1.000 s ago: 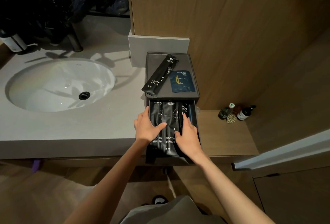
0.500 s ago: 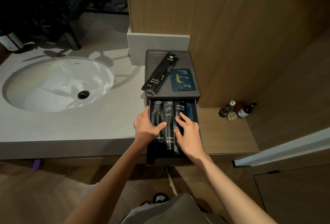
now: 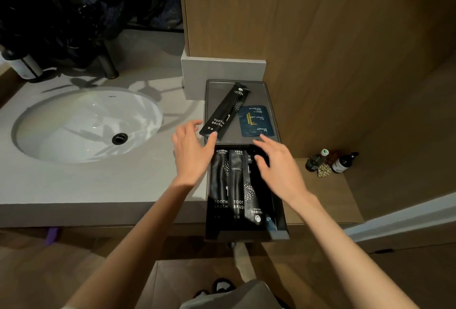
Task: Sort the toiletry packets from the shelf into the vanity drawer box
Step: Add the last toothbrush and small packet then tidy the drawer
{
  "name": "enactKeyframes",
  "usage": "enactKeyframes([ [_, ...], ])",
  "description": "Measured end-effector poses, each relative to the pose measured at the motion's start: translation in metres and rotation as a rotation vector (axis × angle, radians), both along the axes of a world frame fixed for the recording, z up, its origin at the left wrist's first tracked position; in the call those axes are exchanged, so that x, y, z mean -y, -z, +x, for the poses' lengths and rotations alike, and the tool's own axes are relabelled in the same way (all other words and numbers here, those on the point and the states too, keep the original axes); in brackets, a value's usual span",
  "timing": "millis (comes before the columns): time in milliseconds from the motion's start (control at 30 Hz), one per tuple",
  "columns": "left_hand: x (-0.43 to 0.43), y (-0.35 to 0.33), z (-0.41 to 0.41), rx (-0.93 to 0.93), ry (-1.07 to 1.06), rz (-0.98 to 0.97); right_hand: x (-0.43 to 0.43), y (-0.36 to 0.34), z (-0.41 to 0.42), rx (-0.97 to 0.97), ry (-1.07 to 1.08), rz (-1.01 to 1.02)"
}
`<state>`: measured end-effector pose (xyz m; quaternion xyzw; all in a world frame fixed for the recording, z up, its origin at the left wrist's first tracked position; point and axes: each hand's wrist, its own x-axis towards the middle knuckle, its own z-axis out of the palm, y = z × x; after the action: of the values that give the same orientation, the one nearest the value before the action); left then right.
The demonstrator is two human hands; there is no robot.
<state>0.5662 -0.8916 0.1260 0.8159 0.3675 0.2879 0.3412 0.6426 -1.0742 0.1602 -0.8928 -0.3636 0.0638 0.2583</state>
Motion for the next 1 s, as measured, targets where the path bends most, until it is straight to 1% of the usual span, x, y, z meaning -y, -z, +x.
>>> enactKeyframes([
  [67, -0.014, -0.006, 0.019, -0.084, 0.050, 0.006, -0.010, -0.002, 0.021, 0.005, -0.007, -0.027],
  [167, -0.024, -0.008, 0.044, -0.238, 0.121, 0.028, -0.022, 0.004, 0.047, -0.043, -0.019, -0.126],
  [233, -0.026, -0.008, 0.056, -0.325, 0.133, 0.061, -0.026, 0.009, 0.057, -0.056, -0.031, -0.182],
  [333, -0.027, -0.008, 0.067, -0.441, 0.121, 0.123, -0.028, 0.012, 0.062, -0.027, -0.033, -0.216],
  [400, -0.028, -0.009, 0.072, -0.495, 0.112, 0.149, -0.027, 0.012, 0.065, 0.015, -0.040, -0.236],
  [467, -0.030, -0.011, 0.075, -0.510, 0.107, 0.133, -0.027, 0.012, 0.068, 0.033, -0.051, -0.257],
  [633, -0.039, -0.011, 0.080, -0.466, 0.143, 0.035, -0.025, 0.014, 0.072, 0.031, -0.057, -0.264],
  [767, -0.047, -0.010, 0.075, -0.341, 0.162, -0.140, -0.024, 0.015, 0.073, 0.027, -0.067, -0.263],
  [867, -0.051, -0.013, 0.066, -0.183, 0.166, -0.324, -0.022, 0.015, 0.075, 0.000, -0.086, -0.261],
  [933, -0.046, -0.022, 0.053, -0.068, 0.166, -0.458, -0.020, 0.013, 0.076, -0.056, -0.085, -0.186],
  [1000, -0.032, -0.037, 0.033, 0.039, 0.201, -0.573, -0.017, 0.006, 0.072, -0.082, -0.043, -0.013],
])
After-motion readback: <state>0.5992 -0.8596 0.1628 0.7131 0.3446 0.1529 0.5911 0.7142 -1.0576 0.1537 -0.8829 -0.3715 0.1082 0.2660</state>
